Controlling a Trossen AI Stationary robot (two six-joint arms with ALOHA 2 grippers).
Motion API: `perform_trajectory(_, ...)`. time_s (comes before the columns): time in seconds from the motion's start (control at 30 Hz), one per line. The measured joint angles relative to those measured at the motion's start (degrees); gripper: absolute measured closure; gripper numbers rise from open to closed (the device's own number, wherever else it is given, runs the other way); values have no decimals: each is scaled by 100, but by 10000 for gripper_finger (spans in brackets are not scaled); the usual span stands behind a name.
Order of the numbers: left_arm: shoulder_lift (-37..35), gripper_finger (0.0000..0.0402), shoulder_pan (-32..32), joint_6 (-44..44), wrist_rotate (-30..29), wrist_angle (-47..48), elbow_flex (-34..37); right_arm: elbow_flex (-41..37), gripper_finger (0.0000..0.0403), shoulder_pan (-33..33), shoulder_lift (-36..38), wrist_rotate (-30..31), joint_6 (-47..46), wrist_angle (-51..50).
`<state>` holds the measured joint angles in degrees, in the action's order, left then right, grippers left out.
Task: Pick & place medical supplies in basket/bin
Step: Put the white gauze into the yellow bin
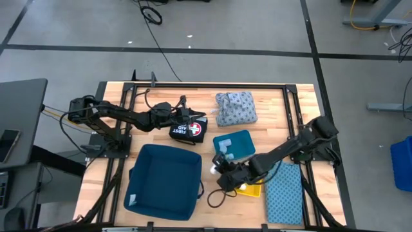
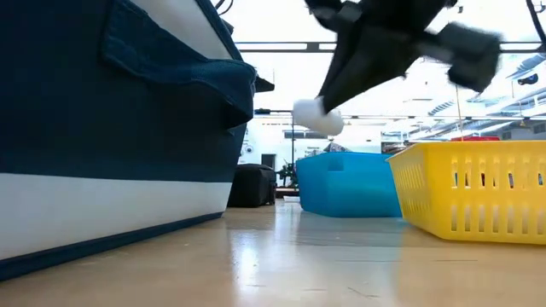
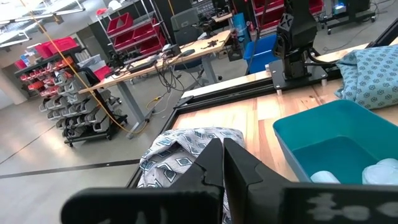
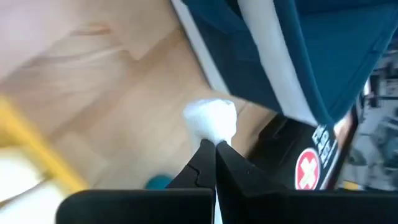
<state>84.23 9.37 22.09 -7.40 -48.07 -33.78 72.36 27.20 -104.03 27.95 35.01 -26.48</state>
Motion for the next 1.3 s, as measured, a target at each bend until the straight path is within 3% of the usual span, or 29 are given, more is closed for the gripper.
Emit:
perform_trajectory(0.3,0,402,0,-1,0,-7,0,0,403,392,593,-798,-1799,-1125)
perform_trajectory(0.67,0,402,-2,-21,17,-11,0,0,403,774,629,-1781,-3639,-1993)
perform_trajectory(0.93,0,402,-2,-59,20,-11,0,-18,403,640,572,-2118,-3984,-2255)
perform_trajectory(1.17,0,402,-2,-59,20,-9,0,-667,402,427,575,-2564,-4161,-1575)
perform_trajectory(1.3,0,402,-2,-52,20,0,0,-856,376,367,574,-2543,-4197,-1457)
